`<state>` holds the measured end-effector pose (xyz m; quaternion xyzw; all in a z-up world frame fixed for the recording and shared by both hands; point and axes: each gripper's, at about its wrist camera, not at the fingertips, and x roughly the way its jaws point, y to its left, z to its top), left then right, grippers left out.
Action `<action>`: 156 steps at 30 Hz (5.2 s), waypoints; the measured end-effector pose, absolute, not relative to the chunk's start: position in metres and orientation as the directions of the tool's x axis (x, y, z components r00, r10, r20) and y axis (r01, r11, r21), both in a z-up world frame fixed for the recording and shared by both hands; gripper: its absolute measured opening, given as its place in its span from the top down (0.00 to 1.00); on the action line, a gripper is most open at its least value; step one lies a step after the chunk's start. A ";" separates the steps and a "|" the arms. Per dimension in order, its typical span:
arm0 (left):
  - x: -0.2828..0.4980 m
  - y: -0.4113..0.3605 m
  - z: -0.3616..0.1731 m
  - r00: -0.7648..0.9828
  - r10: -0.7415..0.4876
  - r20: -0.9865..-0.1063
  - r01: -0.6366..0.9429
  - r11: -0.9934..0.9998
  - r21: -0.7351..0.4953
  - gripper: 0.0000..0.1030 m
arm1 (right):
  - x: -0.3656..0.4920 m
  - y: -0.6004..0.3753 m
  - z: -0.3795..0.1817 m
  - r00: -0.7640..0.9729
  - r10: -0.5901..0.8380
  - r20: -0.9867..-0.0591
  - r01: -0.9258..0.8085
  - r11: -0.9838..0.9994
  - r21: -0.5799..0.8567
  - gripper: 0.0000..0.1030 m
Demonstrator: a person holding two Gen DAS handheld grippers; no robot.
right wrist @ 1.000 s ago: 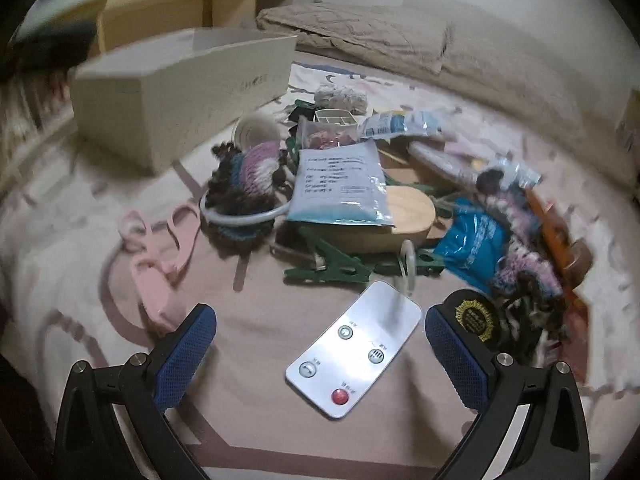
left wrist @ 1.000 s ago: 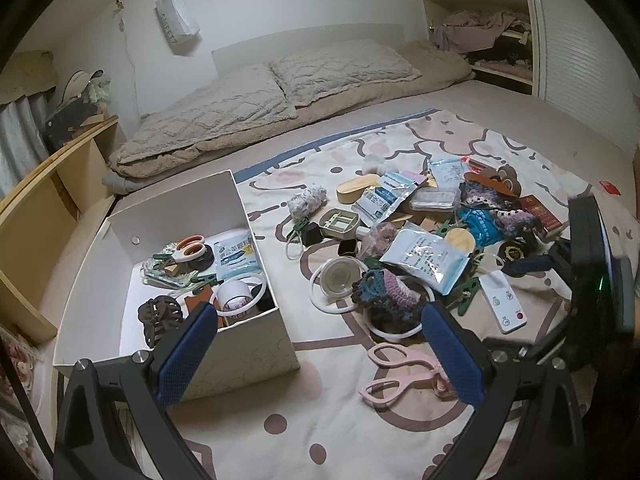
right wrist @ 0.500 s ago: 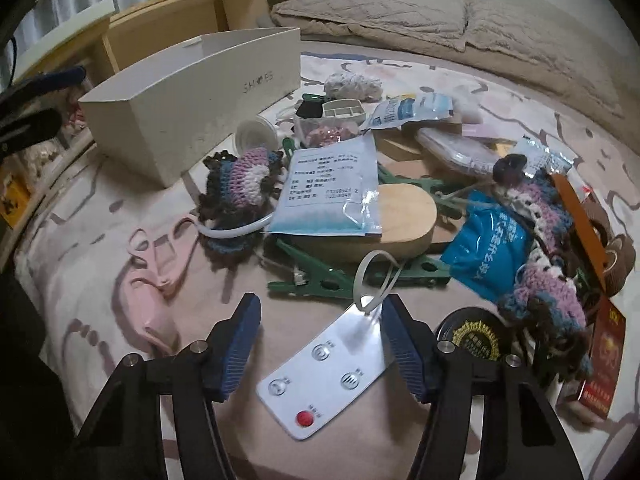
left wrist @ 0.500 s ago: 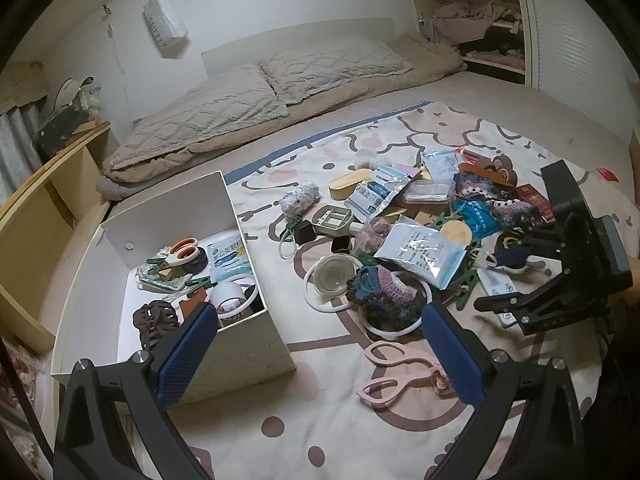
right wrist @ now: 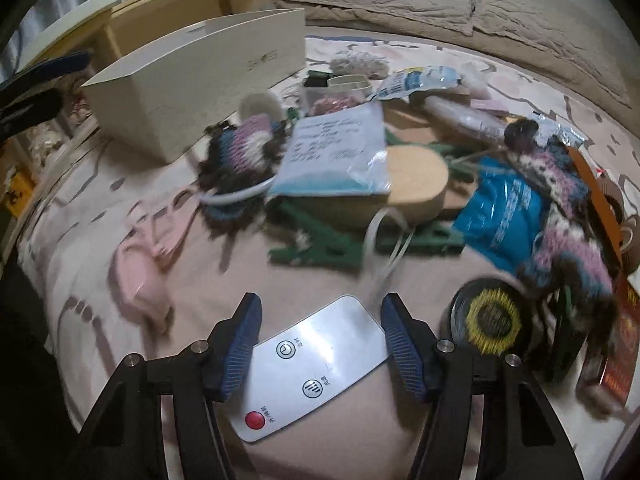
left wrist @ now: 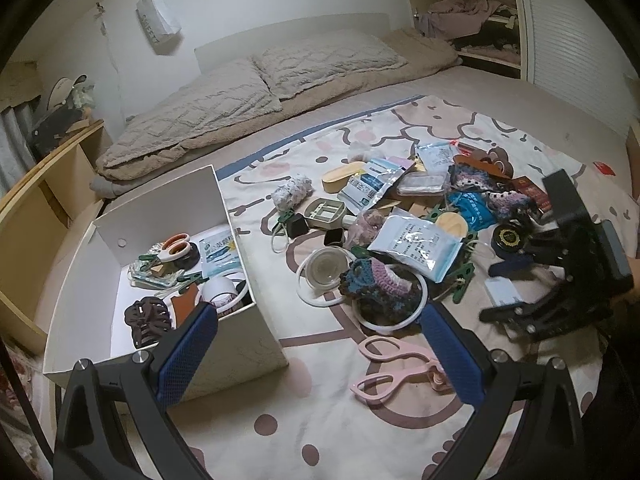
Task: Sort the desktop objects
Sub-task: 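Move the right gripper down over the white remote control, then position the right gripper around the white remote while the left gripper approaches the pink scissors, then close the right gripper on the white remote while the left gripper grasps the pink scissors handle, then lift the pink scissors and white remote and carry both over the white box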
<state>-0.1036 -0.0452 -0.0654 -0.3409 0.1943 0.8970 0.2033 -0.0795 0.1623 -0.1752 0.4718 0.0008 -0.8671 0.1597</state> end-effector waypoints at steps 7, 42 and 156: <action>-0.099 -0.036 -0.078 -0.614 0.287 -0.735 -0.558 -0.817 0.148 0.00 | -0.050 0.161 -0.178 -0.509 -0.304 -0.805 0.295 -0.940 0.168 0.39; -0.093 0.013 -0.160 -0.434 0.141 -0.890 -0.555 -0.820 0.141 0.01 | -0.040 0.168 -0.189 -0.591 -0.333 -0.735 0.278 -0.939 0.202 0.38; -0.112 -0.060 -0.145 -0.409 0.093 -0.908 -0.295 -0.955 0.034 0.81 | -0.028 0.147 -0.163 -0.504 -0.264 -0.822 0.235 -0.958 0.163 0.16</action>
